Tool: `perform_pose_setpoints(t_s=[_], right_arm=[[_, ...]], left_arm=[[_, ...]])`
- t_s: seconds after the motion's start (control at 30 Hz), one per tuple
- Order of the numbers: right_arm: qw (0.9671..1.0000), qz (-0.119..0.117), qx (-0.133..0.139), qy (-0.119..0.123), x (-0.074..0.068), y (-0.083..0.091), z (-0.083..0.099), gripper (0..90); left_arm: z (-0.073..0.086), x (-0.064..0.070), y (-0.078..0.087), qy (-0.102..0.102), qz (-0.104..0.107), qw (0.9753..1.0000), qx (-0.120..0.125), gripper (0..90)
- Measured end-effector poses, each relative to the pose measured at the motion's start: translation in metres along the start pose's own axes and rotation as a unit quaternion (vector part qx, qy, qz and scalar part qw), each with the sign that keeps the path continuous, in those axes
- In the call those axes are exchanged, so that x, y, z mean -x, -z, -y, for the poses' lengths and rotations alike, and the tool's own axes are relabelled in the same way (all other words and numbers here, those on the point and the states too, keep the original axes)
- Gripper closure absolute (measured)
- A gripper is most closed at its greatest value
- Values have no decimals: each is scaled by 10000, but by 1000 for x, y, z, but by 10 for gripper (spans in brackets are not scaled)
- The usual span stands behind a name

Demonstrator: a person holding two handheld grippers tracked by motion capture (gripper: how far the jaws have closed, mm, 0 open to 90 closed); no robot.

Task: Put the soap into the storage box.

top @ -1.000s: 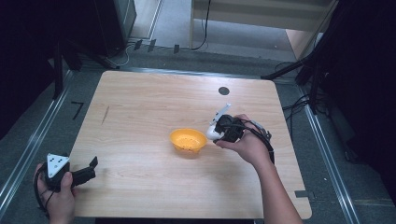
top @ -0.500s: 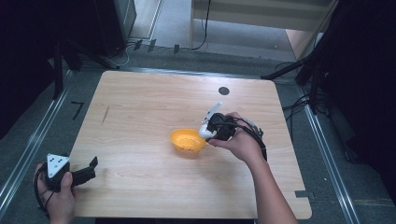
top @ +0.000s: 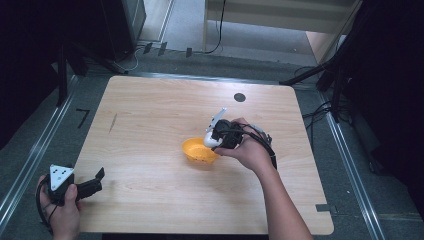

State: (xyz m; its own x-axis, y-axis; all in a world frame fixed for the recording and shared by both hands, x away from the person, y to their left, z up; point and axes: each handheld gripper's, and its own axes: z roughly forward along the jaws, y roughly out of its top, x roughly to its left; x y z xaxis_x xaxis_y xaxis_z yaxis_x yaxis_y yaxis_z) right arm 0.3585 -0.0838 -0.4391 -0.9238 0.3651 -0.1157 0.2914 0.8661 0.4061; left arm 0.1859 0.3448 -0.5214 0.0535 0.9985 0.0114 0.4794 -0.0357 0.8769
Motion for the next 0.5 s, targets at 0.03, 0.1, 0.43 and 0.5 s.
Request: perform_pose_setpoints(t_s=[0.03, 0.1, 0.43, 0.5], right_arm=[[10000, -13, -14, 15, -1, -1, -1, 510], [10000, -38, -4, 68, -2, -2, -4, 510], [9996, -127, 30, 255, -7, -10, -16, 510], [9995, -150, 47, 288, -8, -11, -17, 510]], left_arm=[[0, 0, 0, 5, 3, 10000, 8, 0], [0, 0, 0, 2, 3, 10000, 8, 0], [0, 0, 0, -3, 7, 10000, 4, 0], [0, 0, 0, 5, 8, 10000, 11, 0]])
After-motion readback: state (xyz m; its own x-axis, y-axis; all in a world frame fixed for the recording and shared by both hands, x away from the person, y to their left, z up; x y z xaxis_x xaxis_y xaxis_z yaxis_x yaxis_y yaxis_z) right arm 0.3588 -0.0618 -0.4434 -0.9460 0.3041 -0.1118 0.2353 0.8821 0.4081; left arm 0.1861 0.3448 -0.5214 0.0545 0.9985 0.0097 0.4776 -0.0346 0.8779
